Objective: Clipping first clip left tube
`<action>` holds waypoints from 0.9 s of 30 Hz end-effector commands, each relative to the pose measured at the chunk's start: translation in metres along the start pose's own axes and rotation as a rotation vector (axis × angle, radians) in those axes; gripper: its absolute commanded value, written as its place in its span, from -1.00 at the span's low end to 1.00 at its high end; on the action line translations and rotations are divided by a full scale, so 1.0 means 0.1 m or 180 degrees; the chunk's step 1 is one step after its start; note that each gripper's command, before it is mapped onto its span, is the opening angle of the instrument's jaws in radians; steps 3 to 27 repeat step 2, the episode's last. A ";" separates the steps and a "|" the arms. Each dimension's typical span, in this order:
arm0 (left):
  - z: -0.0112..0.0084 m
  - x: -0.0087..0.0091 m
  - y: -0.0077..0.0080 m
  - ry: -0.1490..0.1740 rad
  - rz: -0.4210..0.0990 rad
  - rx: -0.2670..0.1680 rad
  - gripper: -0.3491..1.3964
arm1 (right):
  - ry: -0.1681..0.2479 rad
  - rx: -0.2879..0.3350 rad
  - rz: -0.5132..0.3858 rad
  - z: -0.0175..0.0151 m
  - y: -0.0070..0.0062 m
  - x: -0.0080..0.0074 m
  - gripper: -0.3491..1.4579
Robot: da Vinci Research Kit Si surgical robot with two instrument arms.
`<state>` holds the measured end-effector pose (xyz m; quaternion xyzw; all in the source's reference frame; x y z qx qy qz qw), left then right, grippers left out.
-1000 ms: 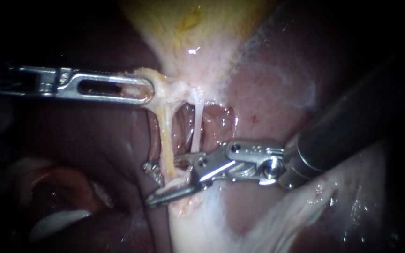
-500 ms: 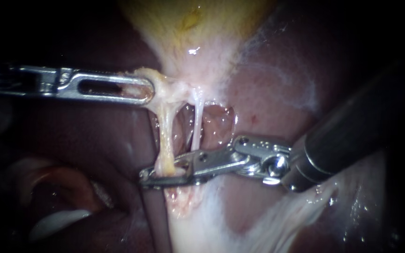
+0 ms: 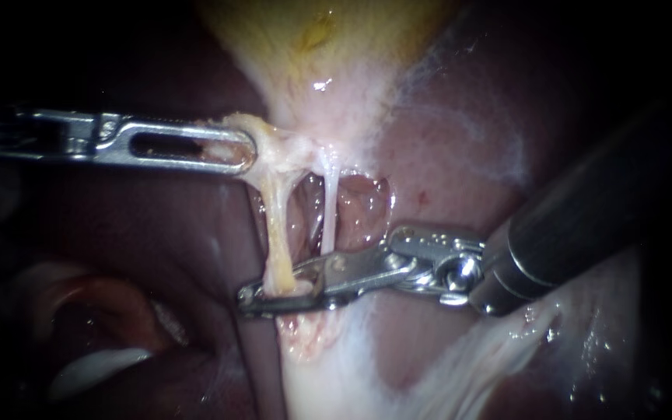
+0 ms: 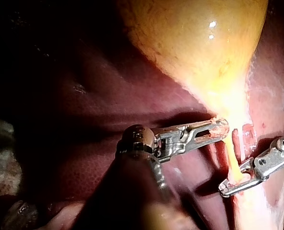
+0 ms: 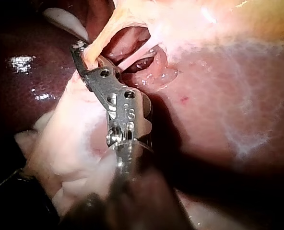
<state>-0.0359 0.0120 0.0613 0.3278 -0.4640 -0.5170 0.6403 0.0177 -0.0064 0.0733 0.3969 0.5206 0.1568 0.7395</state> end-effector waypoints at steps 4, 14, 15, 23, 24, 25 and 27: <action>0.000 0.000 0.000 0.0001 0.0001 0.0002 -1.00 | 0.0001 0.0000 0.0000 0.000 0.000 0.000 -1.00; 0.000 0.000 0.000 0.0001 0.0001 0.0002 -1.00 | 0.0001 0.0000 0.0000 0.000 0.000 0.000 -1.00; 0.000 0.000 0.000 0.0001 0.0001 0.0002 -1.00 | 0.0001 0.0000 0.0000 0.000 0.000 0.000 -1.00; 0.000 0.000 0.000 0.0001 0.0001 0.0002 -1.00 | 0.0001 0.0000 0.0000 0.000 0.000 0.000 -1.00; 0.000 0.000 0.000 0.0001 0.0001 0.0002 -1.00 | 0.0001 0.0000 0.0000 0.000 0.000 0.000 -1.00; 0.000 0.000 0.000 0.0001 0.0001 0.0002 -1.00 | 0.0001 0.0000 0.0000 0.000 0.000 0.000 -1.00; 0.000 0.000 0.000 0.0001 0.0001 0.0002 -1.00 | 0.0001 0.0000 0.0000 0.000 0.000 0.000 -1.00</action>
